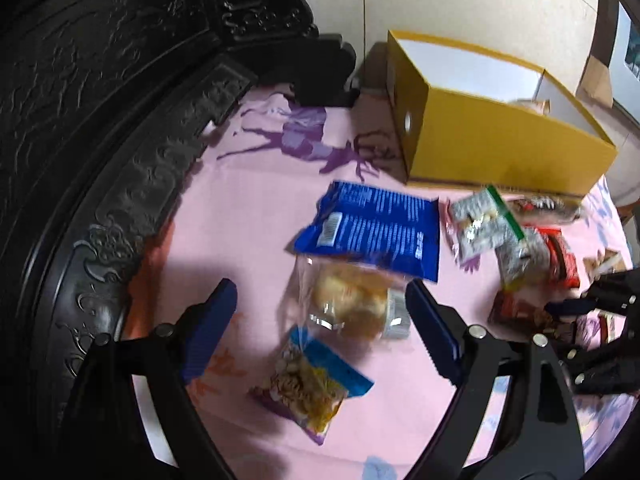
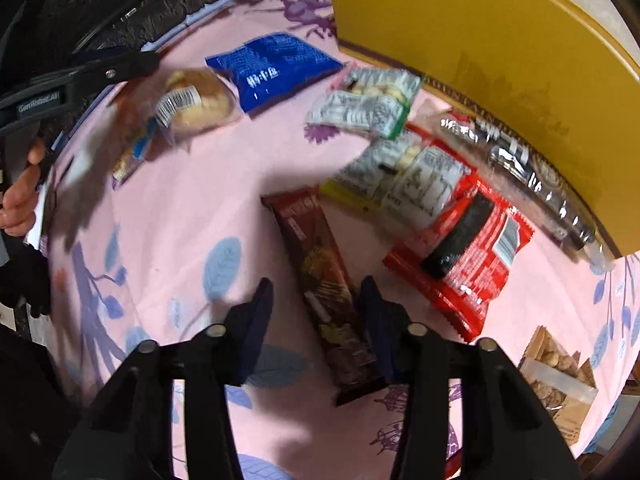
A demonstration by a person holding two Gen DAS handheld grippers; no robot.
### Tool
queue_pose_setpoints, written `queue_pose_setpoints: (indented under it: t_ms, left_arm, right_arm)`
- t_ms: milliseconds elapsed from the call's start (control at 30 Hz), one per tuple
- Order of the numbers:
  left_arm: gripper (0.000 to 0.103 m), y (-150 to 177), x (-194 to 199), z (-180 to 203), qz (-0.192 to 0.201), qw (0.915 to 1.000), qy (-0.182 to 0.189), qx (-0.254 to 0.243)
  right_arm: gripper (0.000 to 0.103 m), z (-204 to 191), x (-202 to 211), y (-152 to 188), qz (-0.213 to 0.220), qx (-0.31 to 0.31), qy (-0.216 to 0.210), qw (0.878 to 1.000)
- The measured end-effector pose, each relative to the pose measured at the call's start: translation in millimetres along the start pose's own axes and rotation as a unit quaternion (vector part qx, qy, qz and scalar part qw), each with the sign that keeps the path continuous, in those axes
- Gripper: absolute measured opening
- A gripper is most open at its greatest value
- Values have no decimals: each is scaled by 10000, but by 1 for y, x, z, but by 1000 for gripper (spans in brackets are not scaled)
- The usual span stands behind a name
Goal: Organize snacks
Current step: 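Grasp the brown chocolate bar with the right tool while the left tool grasps the bread roll, then carry chocolate bar and bread roll into the box and open both tools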
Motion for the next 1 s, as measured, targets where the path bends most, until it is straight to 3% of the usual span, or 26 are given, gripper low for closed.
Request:
queue_pose_setpoints:
  t_ms: [100, 200, 533, 600, 633, 733, 1000]
  left_arm:
    - [88, 7, -7, 5, -109, 9999, 64, -87]
    - [88, 11, -14, 11, -193, 9995, 141, -191]
    - [88, 8, -58, 28, -492, 9980, 236, -303]
    - [81, 9, -68, 26, -563, 9972, 468, -140]
    - [75, 10, -68, 26, -577, 9967, 560, -109]
    - [70, 14, -61, 30, -508, 9967, 622, -90]
    - [68, 30, -20, 55, -323, 9949, 901, -325]
  right_arm:
    - [31, 3, 2, 3, 37, -42, 182, 9998]
    - [30, 15, 4, 6, 63, -422, -74, 9991]
    - [30, 16, 4, 10, 151, -705, -60, 9974]
    - [30, 16, 4, 11, 153, -704, -44, 9974]
    - [30, 15, 4, 10, 152, -707, -38, 9974]
    - [29, 15, 5, 10, 134, -764, -36, 9970]
    - [26, 14, 14, 21, 191, -993, -17, 9949]
Point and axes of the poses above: each gripper's, at about its wrist camera, not at the fingertips, and x roughly against the way its jaws point, z to its right, y to its underside, the point moved 1 cm from there along -x, roughly the way its jaws point, and after that the axes turned 2 degrees about -z, right-handed, at the moved point
